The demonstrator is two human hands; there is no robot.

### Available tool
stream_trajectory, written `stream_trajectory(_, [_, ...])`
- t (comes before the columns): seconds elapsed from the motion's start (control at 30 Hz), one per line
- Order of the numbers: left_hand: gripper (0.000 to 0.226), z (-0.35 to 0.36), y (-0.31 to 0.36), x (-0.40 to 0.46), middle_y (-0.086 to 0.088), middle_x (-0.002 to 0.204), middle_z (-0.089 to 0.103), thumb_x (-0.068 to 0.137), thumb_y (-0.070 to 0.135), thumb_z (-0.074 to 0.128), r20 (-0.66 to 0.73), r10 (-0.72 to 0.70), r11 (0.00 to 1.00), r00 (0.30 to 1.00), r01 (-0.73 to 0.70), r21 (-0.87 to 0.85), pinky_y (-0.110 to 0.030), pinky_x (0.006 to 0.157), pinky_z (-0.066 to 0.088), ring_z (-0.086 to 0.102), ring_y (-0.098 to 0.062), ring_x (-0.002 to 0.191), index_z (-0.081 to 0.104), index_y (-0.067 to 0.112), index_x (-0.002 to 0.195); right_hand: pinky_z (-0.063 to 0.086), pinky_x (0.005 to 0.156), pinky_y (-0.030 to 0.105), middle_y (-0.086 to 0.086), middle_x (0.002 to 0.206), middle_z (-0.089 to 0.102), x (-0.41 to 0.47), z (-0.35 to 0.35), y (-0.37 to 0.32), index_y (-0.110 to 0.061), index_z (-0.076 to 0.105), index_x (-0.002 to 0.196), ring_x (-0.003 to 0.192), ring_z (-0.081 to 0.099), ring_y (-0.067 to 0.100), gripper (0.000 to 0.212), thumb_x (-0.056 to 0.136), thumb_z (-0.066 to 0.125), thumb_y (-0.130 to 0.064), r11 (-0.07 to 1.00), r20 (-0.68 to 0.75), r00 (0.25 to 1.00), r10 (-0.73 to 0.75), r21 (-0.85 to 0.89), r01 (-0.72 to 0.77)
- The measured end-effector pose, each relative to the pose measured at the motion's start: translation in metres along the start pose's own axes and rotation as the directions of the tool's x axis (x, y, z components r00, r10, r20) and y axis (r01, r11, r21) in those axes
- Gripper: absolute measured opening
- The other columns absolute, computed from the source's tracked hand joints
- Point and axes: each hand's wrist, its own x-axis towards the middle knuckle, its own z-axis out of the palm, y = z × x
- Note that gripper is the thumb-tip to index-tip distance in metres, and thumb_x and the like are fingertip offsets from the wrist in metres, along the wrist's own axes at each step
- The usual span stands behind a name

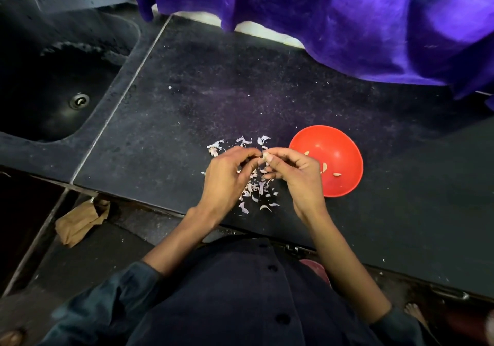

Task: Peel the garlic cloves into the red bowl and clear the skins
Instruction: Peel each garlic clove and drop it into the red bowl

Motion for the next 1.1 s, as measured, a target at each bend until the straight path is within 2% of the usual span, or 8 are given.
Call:
stream_trajectory(0.17, [0.017,-0.001,0.001,0.002,0.002,0.088,0.071,0.093,0.023,0.062,0.057,0.046,0.998,0.997,-0.048,0.030,-0.037,0.069,0.053,0.066,-0.014,0.078,0.074,0.015,0.103,0.056,0.063,0.024,0.011,0.087,0.072,0.002,0.000,0.003,-0.005,0.073,0.098,0.071,0.066,0.015,0.013,0.087,0.066,-0.002,1.000,-0.038,0.999,0.006,-0.008,-0.007])
stream_trajectory(0.33, [0.015,-0.004,0.006,0.003,0.000,0.082,0.068,0.092,0.014,0.064,0.123,0.096,0.994,0.988,-0.102,0.044,-0.008,0.064,0.043,0.058,-0.005,0.068,0.074,0.010,0.103,0.056,0.063,0.025,0.006,0.079,0.074,0.003,-0.004,0.005,-0.011,0.075,0.092,0.069,0.067,0.014,0.012,0.085,0.069,-0.003,0.995,-0.042,0.999,-0.031,-0.101,0.026])
stream_trajectory(0.47, [0.013,-0.003,0.005,-0.001,0.001,0.079,0.067,0.091,0.013,0.064,0.170,0.081,0.994,0.982,-0.091,0.052,-0.015,0.062,0.044,0.056,-0.005,0.066,0.073,0.011,0.101,0.058,0.068,0.032,0.009,0.083,0.075,0.001,-0.006,0.010,-0.010,0.076,0.092,0.073,0.071,0.020,0.010,0.084,0.071,-0.005,0.986,-0.043,0.998,-0.042,-0.162,0.034])
stream_trajectory(0.67, [0.010,-0.001,0.003,-0.006,0.003,0.077,0.065,0.090,0.010,0.064,0.118,0.046,0.996,0.992,-0.055,0.070,-0.010,0.059,0.042,0.054,0.002,0.063,0.073,0.010,0.094,0.057,0.065,0.027,0.010,0.085,0.075,-0.002,-0.001,0.012,-0.007,0.076,0.092,0.074,0.071,0.018,0.010,0.084,0.071,-0.004,0.981,-0.045,0.998,-0.052,-0.190,0.043])
stream_trajectory(0.77, [0.011,-0.004,0.006,-0.005,0.008,0.072,0.065,0.091,0.009,0.064,0.107,-0.062,0.996,0.992,0.068,-0.051,-0.006,0.059,0.039,0.057,0.002,0.061,0.074,0.011,0.090,0.057,0.064,0.025,0.015,0.090,0.073,-0.002,-0.002,0.009,-0.004,0.074,0.094,0.075,0.069,0.019,0.012,0.084,0.069,-0.001,0.995,-0.031,0.999,-0.008,-0.096,0.005])
stream_trajectory(0.87, [0.013,-0.006,0.008,-0.002,0.011,0.065,0.065,0.093,0.013,0.064,0.156,-0.199,0.959,0.967,0.225,-0.173,-0.010,0.057,0.043,0.062,0.000,0.058,0.073,0.017,0.086,0.055,0.063,0.023,0.027,0.100,0.066,-0.003,-0.006,0.006,0.000,0.071,0.097,0.076,0.067,0.017,0.014,0.085,0.066,0.002,1.000,0.012,1.000,0.024,0.009,-0.024])
stream_trajectory(0.97, [0.013,-0.007,0.010,-0.001,0.008,0.065,0.067,0.093,0.012,0.062,0.212,-0.242,0.910,0.947,0.298,-0.290,-0.016,0.058,0.049,0.069,-0.010,0.059,0.071,0.016,0.084,0.056,0.064,0.024,0.029,0.102,0.063,-0.003,-0.008,0.007,0.005,0.069,0.101,0.077,0.066,0.017,0.016,0.086,0.063,0.003,0.999,0.055,0.998,0.031,0.041,-0.033])
stream_trajectory(1.1, [0.016,-0.007,0.011,0.001,0.000,0.065,0.064,0.094,0.000,0.057,0.322,-0.347,0.695,0.881,0.472,-0.542,-0.025,0.058,0.057,0.063,-0.016,0.056,0.070,0.004,0.085,0.055,0.065,0.025,0.021,0.095,0.066,-0.004,-0.008,0.007,0.003,0.069,0.101,0.078,0.065,0.018,0.016,0.086,0.062,-0.001,0.988,0.102,0.993,0.057,0.134,-0.071])
